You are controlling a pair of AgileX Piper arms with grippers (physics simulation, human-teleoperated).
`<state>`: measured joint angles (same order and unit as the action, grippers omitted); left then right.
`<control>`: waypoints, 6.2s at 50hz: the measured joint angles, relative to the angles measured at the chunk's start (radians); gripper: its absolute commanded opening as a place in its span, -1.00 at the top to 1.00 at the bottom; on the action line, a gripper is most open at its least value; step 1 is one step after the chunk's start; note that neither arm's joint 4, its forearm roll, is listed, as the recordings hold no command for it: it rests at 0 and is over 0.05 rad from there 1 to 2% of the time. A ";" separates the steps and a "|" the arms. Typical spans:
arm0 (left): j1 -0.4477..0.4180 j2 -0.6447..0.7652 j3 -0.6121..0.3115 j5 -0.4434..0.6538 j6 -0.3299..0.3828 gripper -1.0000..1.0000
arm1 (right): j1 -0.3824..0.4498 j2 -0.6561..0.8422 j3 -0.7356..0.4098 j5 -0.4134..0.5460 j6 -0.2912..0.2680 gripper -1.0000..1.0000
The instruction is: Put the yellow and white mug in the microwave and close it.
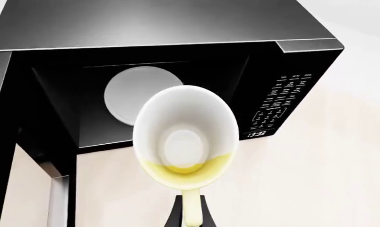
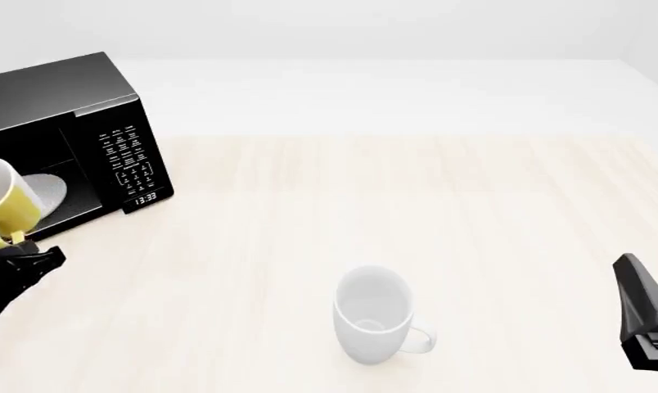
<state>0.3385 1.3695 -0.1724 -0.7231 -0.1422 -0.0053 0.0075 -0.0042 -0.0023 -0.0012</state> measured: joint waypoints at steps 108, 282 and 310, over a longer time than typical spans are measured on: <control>0.115 0.391 -0.369 0.041 -0.057 1.00 | 0.000 0.000 0.000 0.000 0.000 -1.00; 0.130 0.296 -0.386 0.192 -0.066 -1.00 | 0.000 0.000 0.000 0.000 0.000 -1.00; 0.109 -0.005 -0.288 0.343 -0.034 -1.00 | 0.000 0.000 0.000 0.000 0.000 -1.00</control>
<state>0.4475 1.3643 -0.4607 -0.3804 -0.1764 -0.0054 0.0075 -0.0042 -0.0023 -0.0013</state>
